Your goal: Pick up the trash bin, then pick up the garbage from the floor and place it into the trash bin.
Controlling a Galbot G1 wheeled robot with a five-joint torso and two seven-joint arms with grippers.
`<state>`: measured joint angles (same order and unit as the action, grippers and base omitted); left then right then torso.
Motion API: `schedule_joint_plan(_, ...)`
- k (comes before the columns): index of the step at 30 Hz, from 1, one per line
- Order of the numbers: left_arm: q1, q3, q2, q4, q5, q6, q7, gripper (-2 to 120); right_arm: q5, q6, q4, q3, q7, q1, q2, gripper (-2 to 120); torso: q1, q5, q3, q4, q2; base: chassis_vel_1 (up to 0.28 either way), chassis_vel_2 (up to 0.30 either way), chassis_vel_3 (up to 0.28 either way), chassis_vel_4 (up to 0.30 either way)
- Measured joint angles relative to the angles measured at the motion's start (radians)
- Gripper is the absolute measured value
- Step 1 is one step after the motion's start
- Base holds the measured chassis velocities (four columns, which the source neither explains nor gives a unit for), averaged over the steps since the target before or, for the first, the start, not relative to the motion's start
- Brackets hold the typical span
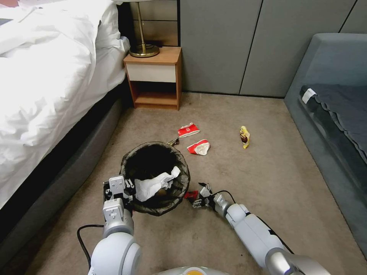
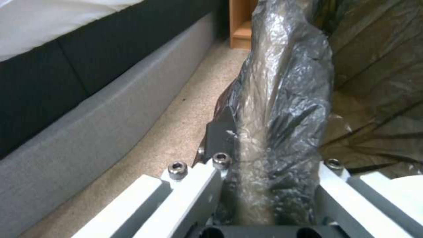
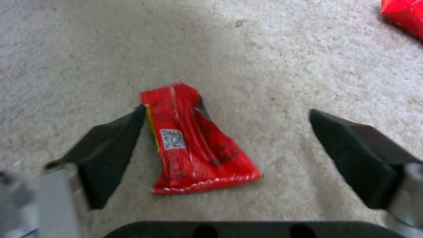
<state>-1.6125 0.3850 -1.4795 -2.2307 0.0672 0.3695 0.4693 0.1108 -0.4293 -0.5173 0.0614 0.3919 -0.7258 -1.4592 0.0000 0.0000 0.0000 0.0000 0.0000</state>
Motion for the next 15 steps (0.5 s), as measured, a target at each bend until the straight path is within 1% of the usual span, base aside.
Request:
schedule_joint_plan(2,-0.001,0.000,0.000,0.001,0.000,-0.001,0.000,0,0.000,-0.001,0.002,0.002,-0.001,0.001,-0.001,80,0.000,0.0000,0.000,0.0000,0.000,0.000,0.000,0.000,0.000)
schedule_joint_plan(3,-0.001,0.000,0.000,0.001,0.000,-0.001,0.000,0,0.000,-0.001,0.002,0.002,-0.001,0.001,-0.001,80,0.000,0.0000,0.000,0.0000,0.000,0.000,0.000,0.000,0.000)
schedule_joint_plan(5,-0.001,-0.001,-0.001,0.001,0.000,-0.001,0.000,0,0.000,-0.001,0.005,0.002,-0.003,0.001,-0.004,70,0.000,0.0000,0.000,0.0000,0.000,0.000,0.000,0.000,0.000)
schedule_joint_plan(6,-0.001,-0.001,-0.001,0.001,0.000,-0.001,0.000,0,0.000,-0.001,0.005,0.002,-0.003,0.001,-0.004,70,0.000,0.0000,0.000,0.0000,0.000,0.000,0.000,0.000,0.000)
schedule_joint_plan(7,-0.001,-0.001,-0.001,0.001,0.000,-0.001,0.000,0,0.000,-0.001,0.006,0.002,-0.005,-0.001,-0.005,64,0.000,-0.0001,0.000,0.0000,0.000,0.000,0.000,0.000,0.000)
schedule_joint_plan(9,-0.001,-0.001,-0.001,0.001,0.000,-0.001,0.000,0,0.000,-0.001,0.006,0.002,-0.006,-0.008,-0.008,55,0.000,0.0000,0.000,0.0000,0.000,0.000,0.000,0.000,0.000)
schedule_joint_plan(10,-0.001,-0.001,-0.001,0.001,0.000,-0.001,0.000,0,0.000,-0.001,0.006,0.002,-0.006,-0.008,-0.008,55,0.000,0.0000,0.000,0.0000,0.000,0.000,0.000,0.000,0.000)
schedule_joint_plan(12,-0.001,0.000,-0.001,0.000,0.000,-0.001,0.000,0,0.002,-0.002,0.009,0.005,-0.008,-0.012,-0.011,43,0.000,0.0001,0.000,0.0000,0.000,0.000,0.000,0.000,0.000)
schedule_joint_plan(13,-0.001,0.001,-0.001,0.000,0.000,-0.001,0.000,0,0.002,-0.002,0.010,0.007,-0.008,-0.013,-0.012,40,0.000,0.0001,0.000,0.0000,0.000,0.000,0.000,0.000,0.000)
schedule_joint_plan(14,-0.001,0.001,-0.001,0.000,0.000,-0.001,0.000,0,0.002,-0.002,0.010,0.007,-0.008,-0.013,-0.012,40,0.000,0.0001,0.000,0.0000,0.000,0.000,0.000,0.000,0.000)
schedule_joint_plan(15,-0.002,0.001,0.000,-0.001,0.000,-0.002,0.000,0,0.004,-0.002,0.013,0.011,-0.008,-0.014,-0.014,35,0.000,0.0001,0.000,0.0002,0.000,0.000,0.000,0.000,0.000)
